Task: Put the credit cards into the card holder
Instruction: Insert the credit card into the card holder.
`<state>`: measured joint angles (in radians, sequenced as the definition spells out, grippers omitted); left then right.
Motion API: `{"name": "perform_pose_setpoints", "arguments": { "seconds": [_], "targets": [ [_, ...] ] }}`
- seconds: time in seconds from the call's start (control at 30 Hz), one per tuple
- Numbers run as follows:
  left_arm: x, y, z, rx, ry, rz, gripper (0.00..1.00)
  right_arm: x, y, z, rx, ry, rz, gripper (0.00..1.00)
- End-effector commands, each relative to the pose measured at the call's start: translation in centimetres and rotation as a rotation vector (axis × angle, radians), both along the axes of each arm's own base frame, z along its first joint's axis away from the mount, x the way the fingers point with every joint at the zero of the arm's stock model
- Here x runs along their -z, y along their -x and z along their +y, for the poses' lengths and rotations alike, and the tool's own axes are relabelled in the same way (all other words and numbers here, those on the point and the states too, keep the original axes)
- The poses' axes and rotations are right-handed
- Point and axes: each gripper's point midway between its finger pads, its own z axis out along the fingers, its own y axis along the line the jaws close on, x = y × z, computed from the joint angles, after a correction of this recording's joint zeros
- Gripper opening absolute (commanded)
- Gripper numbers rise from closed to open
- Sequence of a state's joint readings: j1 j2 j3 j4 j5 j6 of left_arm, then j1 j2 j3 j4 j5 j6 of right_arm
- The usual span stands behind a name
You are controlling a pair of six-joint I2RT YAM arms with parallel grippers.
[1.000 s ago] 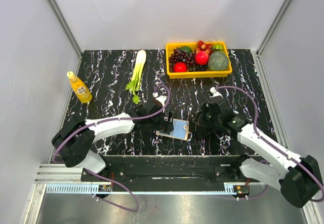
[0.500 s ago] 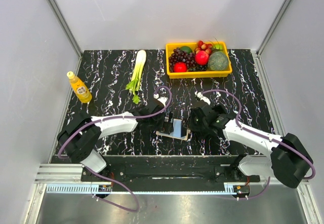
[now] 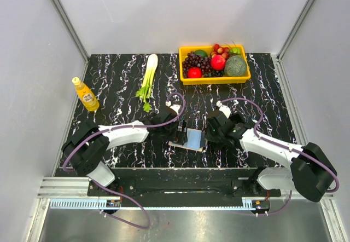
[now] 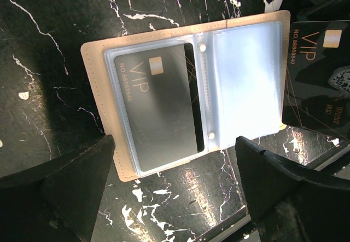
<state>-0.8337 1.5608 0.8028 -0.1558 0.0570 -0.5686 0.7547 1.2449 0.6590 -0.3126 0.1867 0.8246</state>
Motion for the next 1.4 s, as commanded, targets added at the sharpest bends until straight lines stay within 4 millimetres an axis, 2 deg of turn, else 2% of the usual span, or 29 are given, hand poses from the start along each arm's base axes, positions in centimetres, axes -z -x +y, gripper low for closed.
{"name": "perform_pose_setpoints", "arguments": {
  "seconds": [0.0, 0.23, 0.53, 0.63, 0.83, 1.2, 1.37],
  "targets": [
    [-0.8, -0.9, -1.1, 0.005, 0.044, -0.022, 0.96, 0.3, 0.0, -1.0, 0.037, 0.043, -0.009, 0.00],
    [0.1, -0.6, -1.1, 0.006, 0.037, 0.001, 0.94, 0.6, 0.0, -1.4, 0.037, 0.074, 0.001, 0.00],
    [0.1, -0.3, -1.3, 0.016, 0.053, 0.012, 0.93, 1.3, -0.2, -0.2, 0.074, 0.009, 0.032, 0.00],
    [0.4, -0.1, -1.2, 0.013, 0.058, 0.018, 0.92, 1.1, -0.4, 0.6, 0.073, -0.040, 0.025, 0.00],
    [0.6, 0.3, -1.0, 0.006, 0.065, 0.026, 0.92, -0.7, -1.0, 1.4, 0.074, -0.104, -0.021, 0.00],
    [0.3, 0.5, -1.1, 0.008, 0.081, 0.031, 0.91, -0.4, -1.3, 3.0, 0.048, -0.161, -0.012, 0.00],
    [0.2, 0.6, -1.0, 0.002, 0.086, 0.028, 0.91, -1.4, -1.7, 3.8, 0.038, -0.206, -0.035, 0.00]
  ]
}}
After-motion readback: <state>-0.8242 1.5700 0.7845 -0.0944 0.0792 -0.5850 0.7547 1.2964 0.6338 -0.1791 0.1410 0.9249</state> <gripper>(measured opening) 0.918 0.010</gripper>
